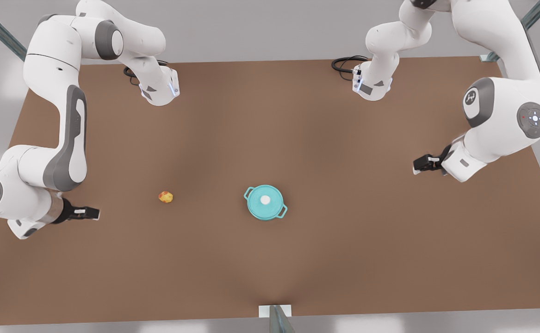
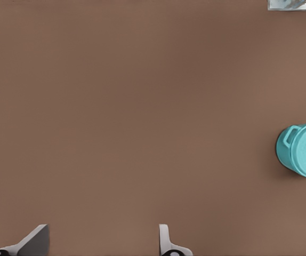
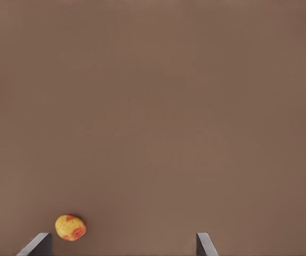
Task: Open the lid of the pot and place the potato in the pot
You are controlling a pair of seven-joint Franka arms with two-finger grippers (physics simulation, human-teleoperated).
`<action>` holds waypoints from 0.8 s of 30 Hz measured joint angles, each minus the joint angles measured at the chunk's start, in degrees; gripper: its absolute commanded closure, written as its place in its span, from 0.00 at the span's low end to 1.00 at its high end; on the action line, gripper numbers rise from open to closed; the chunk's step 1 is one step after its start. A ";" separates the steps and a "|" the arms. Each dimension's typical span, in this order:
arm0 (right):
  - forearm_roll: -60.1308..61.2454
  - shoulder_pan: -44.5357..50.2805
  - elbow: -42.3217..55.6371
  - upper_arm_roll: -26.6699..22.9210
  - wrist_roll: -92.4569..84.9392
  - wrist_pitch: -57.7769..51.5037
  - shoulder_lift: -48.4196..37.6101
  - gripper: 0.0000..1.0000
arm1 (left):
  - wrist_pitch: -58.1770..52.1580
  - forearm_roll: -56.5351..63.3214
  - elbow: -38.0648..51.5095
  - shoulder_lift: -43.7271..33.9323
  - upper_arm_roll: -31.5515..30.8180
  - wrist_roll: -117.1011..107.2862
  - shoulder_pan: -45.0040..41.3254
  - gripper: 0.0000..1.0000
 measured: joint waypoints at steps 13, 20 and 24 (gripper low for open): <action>-7.66 12.75 -2.61 2.53 -23.42 4.98 0.67 0.00 | 10.03 9.43 13.45 26.50 -2.47 -20.08 -37.58 0.00; -6.74 16.33 -37.69 3.53 -33.16 24.95 -12.32 0.00 | 20.22 17.18 21.64 37.30 -1.61 -33.33 -42.35 0.00; -6.66 18.24 -40.16 3.68 -37.09 34.35 -8.54 0.00 | 25.02 18.90 23.54 40.14 0.36 -38.27 -43.37 0.00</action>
